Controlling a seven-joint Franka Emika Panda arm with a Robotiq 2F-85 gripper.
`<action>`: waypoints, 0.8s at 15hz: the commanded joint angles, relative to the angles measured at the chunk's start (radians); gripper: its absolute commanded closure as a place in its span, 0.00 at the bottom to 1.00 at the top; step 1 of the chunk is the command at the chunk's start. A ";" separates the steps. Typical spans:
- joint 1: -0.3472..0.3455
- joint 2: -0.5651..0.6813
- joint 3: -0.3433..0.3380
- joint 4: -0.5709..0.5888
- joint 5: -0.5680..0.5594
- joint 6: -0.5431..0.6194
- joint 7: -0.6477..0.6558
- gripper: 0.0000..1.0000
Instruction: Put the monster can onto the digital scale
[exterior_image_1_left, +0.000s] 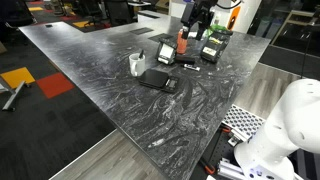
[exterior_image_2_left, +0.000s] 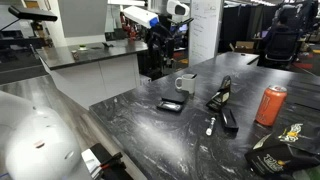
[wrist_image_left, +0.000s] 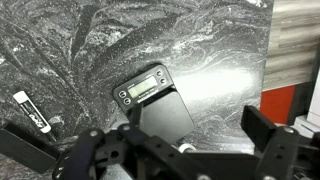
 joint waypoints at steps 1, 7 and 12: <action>-0.032 0.004 0.024 0.003 0.013 -0.005 -0.013 0.00; -0.082 0.107 -0.017 0.016 -0.117 0.115 -0.079 0.00; -0.144 0.226 -0.083 0.008 -0.094 0.395 -0.063 0.00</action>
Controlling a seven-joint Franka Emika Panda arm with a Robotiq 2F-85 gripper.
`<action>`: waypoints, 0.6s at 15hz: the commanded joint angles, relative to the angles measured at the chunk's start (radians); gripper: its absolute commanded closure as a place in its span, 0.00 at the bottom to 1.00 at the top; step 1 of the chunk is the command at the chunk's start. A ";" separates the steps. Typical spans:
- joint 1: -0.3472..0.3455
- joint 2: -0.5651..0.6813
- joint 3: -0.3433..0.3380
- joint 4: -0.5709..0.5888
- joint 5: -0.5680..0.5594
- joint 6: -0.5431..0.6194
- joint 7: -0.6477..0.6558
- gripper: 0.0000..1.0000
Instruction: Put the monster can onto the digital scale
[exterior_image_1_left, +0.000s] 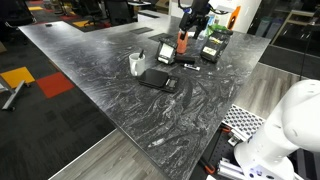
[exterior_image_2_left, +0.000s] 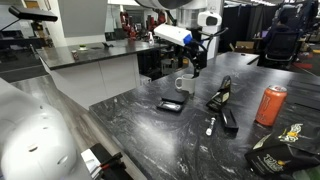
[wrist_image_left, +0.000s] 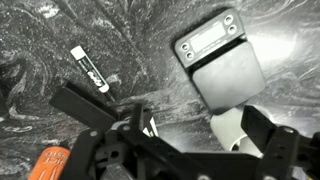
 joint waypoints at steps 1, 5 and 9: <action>-0.063 0.101 -0.023 0.009 0.009 0.197 0.021 0.00; -0.120 0.192 -0.020 0.022 -0.054 0.375 0.109 0.00; -0.154 0.261 -0.017 0.029 -0.154 0.460 0.210 0.00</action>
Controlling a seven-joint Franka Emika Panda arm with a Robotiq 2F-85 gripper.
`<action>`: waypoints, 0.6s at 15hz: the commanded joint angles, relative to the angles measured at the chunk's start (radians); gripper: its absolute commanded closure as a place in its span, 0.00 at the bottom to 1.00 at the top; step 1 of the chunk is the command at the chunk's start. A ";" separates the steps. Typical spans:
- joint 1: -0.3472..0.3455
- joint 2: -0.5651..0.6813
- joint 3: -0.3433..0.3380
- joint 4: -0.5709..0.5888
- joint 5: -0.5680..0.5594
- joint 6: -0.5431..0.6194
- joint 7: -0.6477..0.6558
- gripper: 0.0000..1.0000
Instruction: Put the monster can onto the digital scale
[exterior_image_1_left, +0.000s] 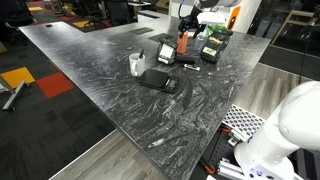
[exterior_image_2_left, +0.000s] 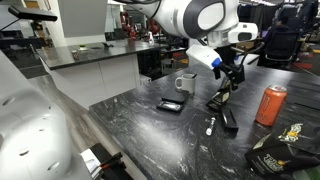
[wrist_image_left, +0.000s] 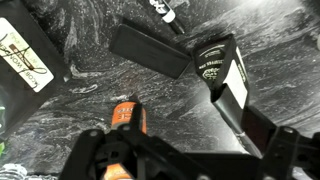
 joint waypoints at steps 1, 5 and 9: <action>-0.048 0.083 0.016 0.029 -0.081 0.069 0.088 0.00; -0.039 0.058 0.012 0.007 -0.064 0.053 0.075 0.00; -0.039 0.050 0.016 0.007 -0.064 0.052 0.075 0.00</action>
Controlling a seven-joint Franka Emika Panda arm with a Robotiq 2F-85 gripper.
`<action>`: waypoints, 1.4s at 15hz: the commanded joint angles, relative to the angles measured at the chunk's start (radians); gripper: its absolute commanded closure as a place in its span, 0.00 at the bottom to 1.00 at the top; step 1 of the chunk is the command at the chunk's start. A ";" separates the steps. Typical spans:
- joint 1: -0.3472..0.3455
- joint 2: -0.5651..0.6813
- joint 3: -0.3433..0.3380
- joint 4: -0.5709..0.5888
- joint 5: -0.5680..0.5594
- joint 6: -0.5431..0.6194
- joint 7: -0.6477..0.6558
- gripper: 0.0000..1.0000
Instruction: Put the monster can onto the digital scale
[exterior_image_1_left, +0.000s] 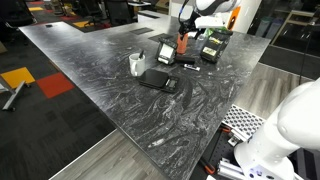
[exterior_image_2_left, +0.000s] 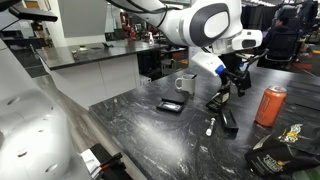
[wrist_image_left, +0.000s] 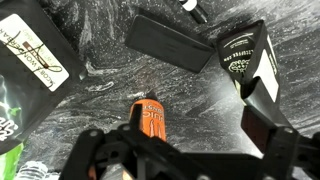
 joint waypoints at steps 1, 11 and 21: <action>-0.017 0.017 0.008 0.016 0.005 0.017 0.004 0.00; -0.024 0.145 -0.009 0.122 0.002 0.097 0.043 0.00; -0.027 0.262 -0.047 0.216 -0.046 0.162 0.168 0.00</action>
